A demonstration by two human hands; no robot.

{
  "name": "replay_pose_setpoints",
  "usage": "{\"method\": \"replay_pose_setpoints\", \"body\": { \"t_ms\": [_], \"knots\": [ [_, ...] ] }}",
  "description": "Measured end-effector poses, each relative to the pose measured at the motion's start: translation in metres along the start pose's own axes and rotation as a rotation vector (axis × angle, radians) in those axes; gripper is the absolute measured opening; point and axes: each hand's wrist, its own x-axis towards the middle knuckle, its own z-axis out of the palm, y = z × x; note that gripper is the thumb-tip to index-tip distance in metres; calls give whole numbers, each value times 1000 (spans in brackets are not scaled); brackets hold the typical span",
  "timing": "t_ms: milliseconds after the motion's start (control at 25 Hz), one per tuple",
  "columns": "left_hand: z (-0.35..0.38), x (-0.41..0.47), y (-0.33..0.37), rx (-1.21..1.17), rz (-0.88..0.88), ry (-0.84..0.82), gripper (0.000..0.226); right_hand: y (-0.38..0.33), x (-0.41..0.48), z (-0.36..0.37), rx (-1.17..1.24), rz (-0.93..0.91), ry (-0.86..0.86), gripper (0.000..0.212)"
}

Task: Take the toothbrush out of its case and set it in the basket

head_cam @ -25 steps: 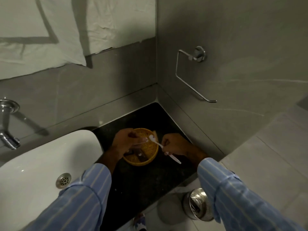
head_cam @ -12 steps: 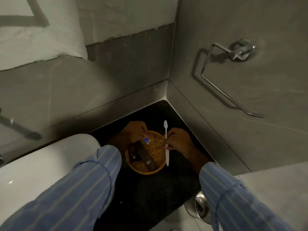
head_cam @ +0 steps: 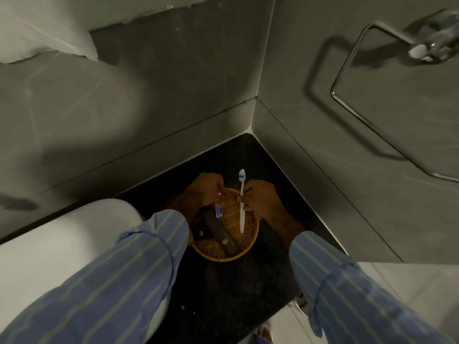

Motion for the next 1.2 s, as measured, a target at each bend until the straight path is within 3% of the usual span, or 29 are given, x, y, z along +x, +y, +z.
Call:
{"method": "replay_pose_setpoints", "body": {
  "t_ms": [80, 240, 520, 680, 800, 1200],
  "knots": [
    [0, 5, -2, 31, -6, 8, 35, -5, 8, 3, -23, 7, -13, 10],
    [2, 10, 3, 73, -7, 25, 30, -15, 20, 6, -151, 19, -37, 23],
    [1, 12, 3, 87, -17, -40, 39, -25, 39, 8, -294, 60, -60, 29],
    [4, 14, 10, 192, 13, -8, 40, -15, 46, 13, -266, 138, -72, 31],
    [4, 17, 11, 238, 6, 13, 44, -3, 48, 18, -247, 77, -3, 25],
    [18, -3, 3, 63, 79, 188, 44, 9, 6, -5, -38, -47, 195, 25]
  ]
}}
